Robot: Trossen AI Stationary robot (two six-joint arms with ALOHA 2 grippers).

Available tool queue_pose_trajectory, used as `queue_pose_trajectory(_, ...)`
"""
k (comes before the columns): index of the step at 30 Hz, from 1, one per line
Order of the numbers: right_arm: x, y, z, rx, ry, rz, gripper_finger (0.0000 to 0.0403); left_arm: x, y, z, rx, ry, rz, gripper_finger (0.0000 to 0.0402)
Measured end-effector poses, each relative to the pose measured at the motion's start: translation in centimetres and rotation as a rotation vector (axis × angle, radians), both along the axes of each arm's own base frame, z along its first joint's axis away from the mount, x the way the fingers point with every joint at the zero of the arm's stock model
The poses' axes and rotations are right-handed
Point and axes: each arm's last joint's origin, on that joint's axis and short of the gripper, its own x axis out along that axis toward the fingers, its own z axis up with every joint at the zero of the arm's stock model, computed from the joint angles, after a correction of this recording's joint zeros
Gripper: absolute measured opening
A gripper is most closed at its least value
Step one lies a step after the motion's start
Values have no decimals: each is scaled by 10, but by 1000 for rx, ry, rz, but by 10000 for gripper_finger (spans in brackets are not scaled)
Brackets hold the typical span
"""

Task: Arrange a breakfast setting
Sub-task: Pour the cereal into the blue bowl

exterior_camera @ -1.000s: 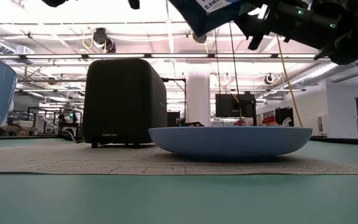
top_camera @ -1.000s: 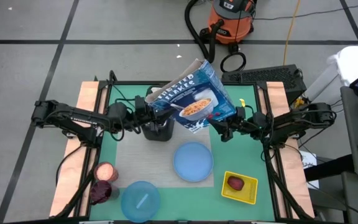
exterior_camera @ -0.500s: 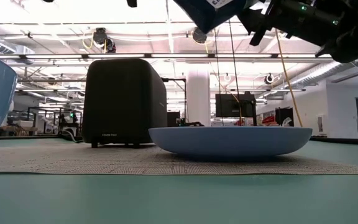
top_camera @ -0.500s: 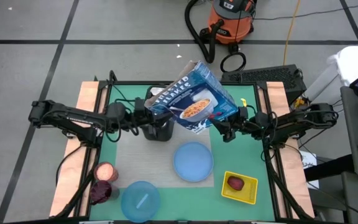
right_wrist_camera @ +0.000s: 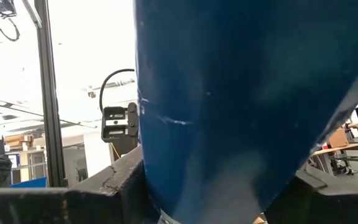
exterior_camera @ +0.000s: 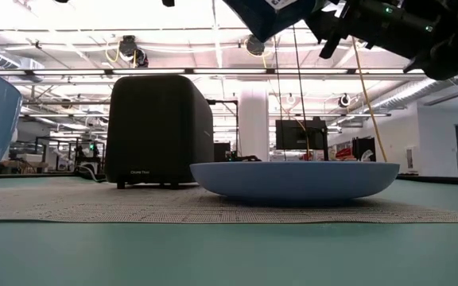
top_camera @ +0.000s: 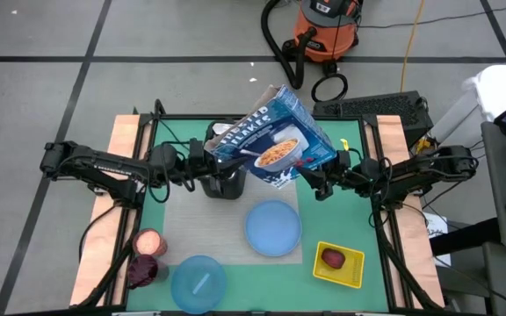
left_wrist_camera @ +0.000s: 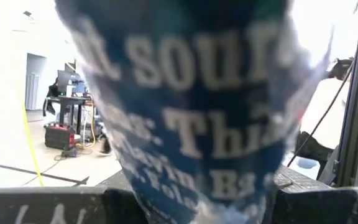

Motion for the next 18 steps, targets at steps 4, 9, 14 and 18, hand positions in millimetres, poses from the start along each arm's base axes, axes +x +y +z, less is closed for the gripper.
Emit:
queue_pose_trajectory(4, 0, 0, 0, 0, 0, -1, 227, 0, 0, -1, 4, 10, 1, 154)
queue_pose_trajectory(9, 0, 0, 0, 0, 2, -1, 224, -3, 0, 0, 7, 42, 2, 154)
queue_pose_trajectory(14, 0, 0, 0, 0, 1, -1, 225, -10, 1, 1, 11, 94, 1, 154)
queue_pose_trajectory(18, -1, 0, 1, -2, -6, -3, 223, -17, 1, 3, 12, 126, 1, 154)
